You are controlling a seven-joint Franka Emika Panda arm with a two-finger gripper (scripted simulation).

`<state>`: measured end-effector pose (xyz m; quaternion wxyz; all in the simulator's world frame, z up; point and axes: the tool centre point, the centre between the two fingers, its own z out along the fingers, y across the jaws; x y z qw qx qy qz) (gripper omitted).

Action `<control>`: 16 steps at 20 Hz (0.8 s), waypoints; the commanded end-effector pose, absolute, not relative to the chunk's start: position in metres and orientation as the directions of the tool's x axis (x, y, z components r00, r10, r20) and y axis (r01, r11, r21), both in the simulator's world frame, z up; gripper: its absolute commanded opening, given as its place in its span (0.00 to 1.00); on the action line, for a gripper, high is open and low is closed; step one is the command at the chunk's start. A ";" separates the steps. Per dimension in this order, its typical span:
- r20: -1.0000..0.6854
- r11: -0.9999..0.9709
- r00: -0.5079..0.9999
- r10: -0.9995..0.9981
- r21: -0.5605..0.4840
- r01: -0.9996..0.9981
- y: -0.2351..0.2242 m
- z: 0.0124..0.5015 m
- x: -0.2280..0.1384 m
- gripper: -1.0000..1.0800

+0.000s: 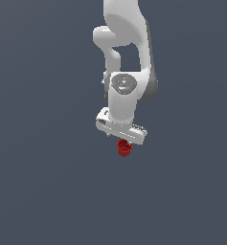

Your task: Pick up the object and move it to a goal position.

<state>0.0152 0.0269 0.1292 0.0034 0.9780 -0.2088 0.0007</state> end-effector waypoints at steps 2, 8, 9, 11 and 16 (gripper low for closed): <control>0.002 -0.875 0.875 -0.484 0.004 -0.484 0.036 0.120 0.016 0.96; 0.001 -0.815 0.815 -0.579 0.001 -0.579 0.048 0.107 0.016 0.96; 0.001 -0.807 0.807 -0.591 0.001 -0.591 0.049 0.106 0.016 0.96; 0.000 -0.792 0.792 -0.611 0.001 -0.611 0.052 0.103 0.016 0.96; 0.000 -0.766 0.766 -0.642 0.000 -0.642 0.056 0.098 0.015 0.96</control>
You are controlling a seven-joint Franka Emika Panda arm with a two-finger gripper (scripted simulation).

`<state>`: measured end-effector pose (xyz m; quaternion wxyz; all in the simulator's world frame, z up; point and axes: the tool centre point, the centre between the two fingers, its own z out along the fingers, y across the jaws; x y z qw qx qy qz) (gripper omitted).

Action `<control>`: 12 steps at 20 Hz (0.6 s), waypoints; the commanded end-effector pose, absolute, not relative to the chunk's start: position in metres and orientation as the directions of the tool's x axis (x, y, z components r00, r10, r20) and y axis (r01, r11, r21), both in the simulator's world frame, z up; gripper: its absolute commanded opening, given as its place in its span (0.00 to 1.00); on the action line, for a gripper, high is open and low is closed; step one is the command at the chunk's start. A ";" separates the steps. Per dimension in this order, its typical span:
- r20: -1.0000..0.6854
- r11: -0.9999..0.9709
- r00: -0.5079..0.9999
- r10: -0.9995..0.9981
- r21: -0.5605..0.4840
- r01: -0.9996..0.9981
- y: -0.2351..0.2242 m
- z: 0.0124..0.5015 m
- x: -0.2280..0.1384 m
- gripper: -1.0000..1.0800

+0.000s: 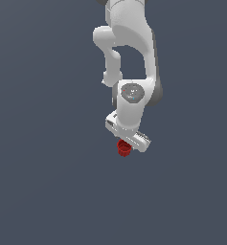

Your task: Pick up the object and move it to a goal position.

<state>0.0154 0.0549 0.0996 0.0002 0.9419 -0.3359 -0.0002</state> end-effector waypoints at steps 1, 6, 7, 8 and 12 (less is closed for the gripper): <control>0.000 -0.764 0.764 -0.646 0.000 -0.646 0.056 0.098 0.015 0.96; 0.000 -0.763 0.763 -0.647 0.000 -0.647 0.057 0.097 0.015 0.96; 0.000 -0.763 0.763 -0.647 0.000 -0.647 0.057 0.096 0.015 0.96; 0.000 -0.763 0.763 -0.647 0.000 -0.647 0.057 0.094 0.015 0.96; 0.000 -0.762 0.762 -0.648 0.000 -0.648 0.056 0.078 0.015 0.96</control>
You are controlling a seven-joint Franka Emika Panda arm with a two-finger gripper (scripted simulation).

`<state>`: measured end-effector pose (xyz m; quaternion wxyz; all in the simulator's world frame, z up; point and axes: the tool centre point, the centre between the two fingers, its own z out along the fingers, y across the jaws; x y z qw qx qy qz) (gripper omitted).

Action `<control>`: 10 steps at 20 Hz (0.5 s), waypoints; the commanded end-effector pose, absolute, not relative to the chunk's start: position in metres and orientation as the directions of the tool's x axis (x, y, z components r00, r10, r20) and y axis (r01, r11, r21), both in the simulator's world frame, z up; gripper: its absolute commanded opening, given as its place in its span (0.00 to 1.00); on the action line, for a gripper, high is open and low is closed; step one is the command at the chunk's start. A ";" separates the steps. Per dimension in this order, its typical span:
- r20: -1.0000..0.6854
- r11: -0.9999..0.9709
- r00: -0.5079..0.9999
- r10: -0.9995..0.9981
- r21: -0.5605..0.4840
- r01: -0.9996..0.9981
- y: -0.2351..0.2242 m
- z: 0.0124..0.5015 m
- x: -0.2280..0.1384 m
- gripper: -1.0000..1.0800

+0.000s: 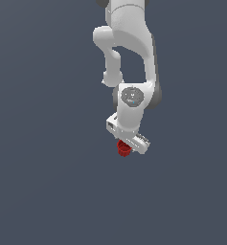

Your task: Pick up the object and move it to a goal position.

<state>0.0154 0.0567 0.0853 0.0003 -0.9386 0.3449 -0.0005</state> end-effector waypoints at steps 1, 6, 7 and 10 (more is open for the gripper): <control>0.000 -0.762 0.762 -0.648 0.000 -0.648 0.057 0.073 0.014 0.96; 0.000 -0.760 0.760 -0.650 0.000 -0.650 0.057 0.051 0.014 0.96; 0.000 -0.760 0.760 -0.650 0.000 -0.650 0.057 0.049 0.014 0.96; 0.000 -0.760 0.760 -0.650 0.000 -0.650 0.057 0.047 0.015 0.96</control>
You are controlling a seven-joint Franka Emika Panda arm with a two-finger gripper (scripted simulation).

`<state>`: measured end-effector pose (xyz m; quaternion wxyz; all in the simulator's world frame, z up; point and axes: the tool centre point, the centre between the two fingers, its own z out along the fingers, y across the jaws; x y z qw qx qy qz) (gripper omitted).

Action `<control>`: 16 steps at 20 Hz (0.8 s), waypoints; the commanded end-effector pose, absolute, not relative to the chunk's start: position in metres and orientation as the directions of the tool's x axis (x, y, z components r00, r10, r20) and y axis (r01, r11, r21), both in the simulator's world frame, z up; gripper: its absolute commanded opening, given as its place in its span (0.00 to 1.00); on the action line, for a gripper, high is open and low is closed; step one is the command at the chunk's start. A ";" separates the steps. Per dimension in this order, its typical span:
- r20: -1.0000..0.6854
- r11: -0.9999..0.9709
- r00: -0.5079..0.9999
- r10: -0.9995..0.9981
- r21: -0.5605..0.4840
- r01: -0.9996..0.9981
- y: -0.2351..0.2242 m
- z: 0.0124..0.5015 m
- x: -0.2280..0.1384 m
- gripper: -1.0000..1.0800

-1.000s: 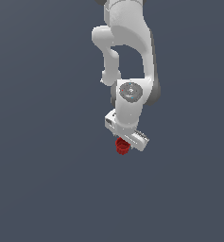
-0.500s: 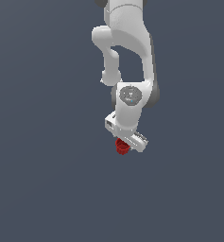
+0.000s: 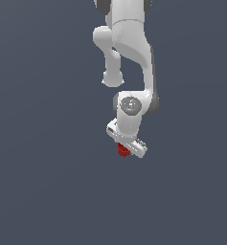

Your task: Pick up the object and move it to a goal position.

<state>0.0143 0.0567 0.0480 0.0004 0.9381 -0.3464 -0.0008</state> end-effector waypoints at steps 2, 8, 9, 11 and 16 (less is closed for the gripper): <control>0.000 -0.760 0.760 -0.650 0.000 -0.650 0.057 0.047 0.015 0.00; 0.000 -0.760 0.760 -0.650 0.000 -0.650 0.057 0.047 0.015 0.00; 0.000 -0.760 0.760 -0.650 0.000 -0.650 0.057 0.047 0.015 0.00; 0.000 -0.760 0.760 -0.649 -0.001 -0.649 0.058 0.048 0.016 0.00; 0.000 -0.760 0.760 -0.649 -0.001 -0.649 0.064 0.053 0.012 0.00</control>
